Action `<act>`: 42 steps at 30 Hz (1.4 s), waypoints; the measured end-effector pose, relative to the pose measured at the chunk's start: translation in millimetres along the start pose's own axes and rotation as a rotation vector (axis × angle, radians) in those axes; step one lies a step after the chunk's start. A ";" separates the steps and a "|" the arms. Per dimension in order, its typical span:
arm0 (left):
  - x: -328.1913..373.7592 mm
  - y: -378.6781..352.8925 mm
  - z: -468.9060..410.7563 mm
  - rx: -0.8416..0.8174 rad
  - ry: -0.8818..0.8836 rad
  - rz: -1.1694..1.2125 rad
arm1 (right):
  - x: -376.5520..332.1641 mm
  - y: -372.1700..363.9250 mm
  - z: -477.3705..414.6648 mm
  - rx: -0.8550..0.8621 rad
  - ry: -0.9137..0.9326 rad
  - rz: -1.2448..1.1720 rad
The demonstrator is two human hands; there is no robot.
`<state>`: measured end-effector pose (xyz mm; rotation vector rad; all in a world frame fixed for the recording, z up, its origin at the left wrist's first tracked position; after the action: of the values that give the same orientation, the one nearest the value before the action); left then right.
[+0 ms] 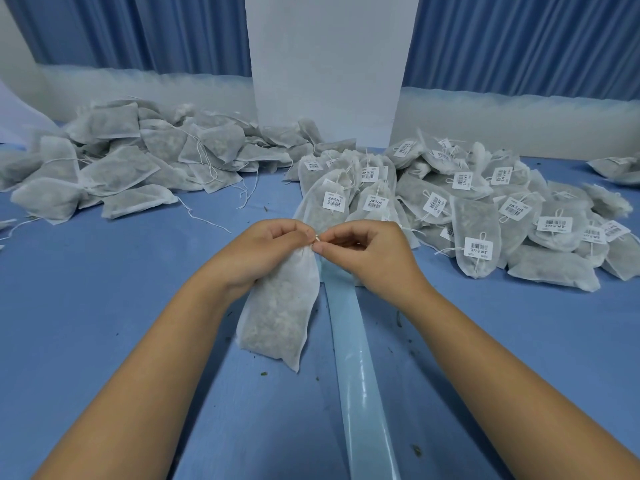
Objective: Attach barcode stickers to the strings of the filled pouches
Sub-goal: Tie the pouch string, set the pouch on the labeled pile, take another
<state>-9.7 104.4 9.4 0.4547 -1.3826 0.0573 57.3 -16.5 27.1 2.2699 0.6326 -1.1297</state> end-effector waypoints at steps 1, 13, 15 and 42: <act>-1.1 -0.3 0.3 0.000 0.011 -0.008 | 0.8 -0.2 -0.3 -0.004 -0.008 0.001; -1.9 -8.1 -4.0 0.071 -0.084 -0.264 | 5.2 1.2 -4.2 0.004 -0.031 -0.028; 1.2 -9.7 -2.5 0.079 -0.129 -0.280 | 6.3 1.5 -4.4 0.012 -0.042 -0.049; 28.9 -38.6 14.3 0.191 -0.380 -0.859 | 16.9 11.9 1.3 0.237 -0.146 -0.070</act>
<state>-5.5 57.8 27.9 1.2337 -1.4479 -0.6304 73.0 -23.4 15.5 2.3464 0.5483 -1.4576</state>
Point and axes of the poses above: each hand's wrist, its own z-axis away from the middle knuckle, its own y-axis out of the back of the hand, x = y × z, the point moved 9 cm from there along -z, towards the middle knuckle, and after that the axes turned 10 degrees about y, right-handed, at the moved point
